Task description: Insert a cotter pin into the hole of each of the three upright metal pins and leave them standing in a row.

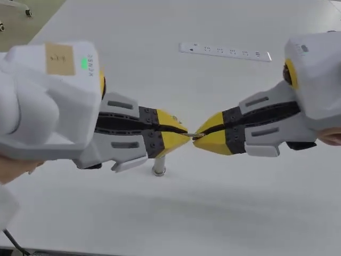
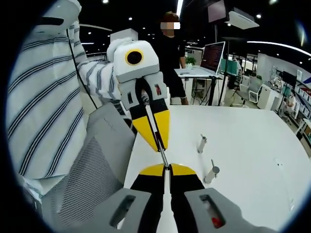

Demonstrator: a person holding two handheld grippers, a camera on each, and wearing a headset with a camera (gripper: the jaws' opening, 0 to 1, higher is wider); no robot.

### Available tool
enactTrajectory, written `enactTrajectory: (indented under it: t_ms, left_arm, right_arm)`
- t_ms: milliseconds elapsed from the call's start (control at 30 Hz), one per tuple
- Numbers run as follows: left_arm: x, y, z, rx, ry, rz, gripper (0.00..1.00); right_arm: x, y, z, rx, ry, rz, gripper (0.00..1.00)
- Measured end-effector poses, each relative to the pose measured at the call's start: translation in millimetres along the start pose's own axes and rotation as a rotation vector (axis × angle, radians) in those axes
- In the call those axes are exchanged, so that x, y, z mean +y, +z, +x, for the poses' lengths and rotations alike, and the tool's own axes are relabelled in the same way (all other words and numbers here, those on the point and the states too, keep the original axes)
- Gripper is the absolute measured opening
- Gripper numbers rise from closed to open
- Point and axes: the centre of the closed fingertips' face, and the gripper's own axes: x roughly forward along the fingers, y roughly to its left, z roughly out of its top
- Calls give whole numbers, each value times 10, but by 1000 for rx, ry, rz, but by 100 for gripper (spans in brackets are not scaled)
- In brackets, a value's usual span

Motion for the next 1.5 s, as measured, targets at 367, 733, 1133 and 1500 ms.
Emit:
enactTrajectory:
  t_ms: [367, 733, 1133, 1500]
  left_arm:
    - [-170, -68, 8, 3, -86, -56, 0]
    - [108, -416, -131, 90, 14, -129, 8]
    - [284, -764, -156, 194, 38, -109, 14]
    - [330, -1030, 81, 300, -15, -54, 16]
  right_arm:
    - [162, -69, -21, 37, 67, 4, 0]
    - [-2, -293, 45, 78, -33, 11, 0]
    - [-213, -686, 234, 122, -128, 95, 0]
    - [-345, -915, 397, 178, -190, 154, 0]
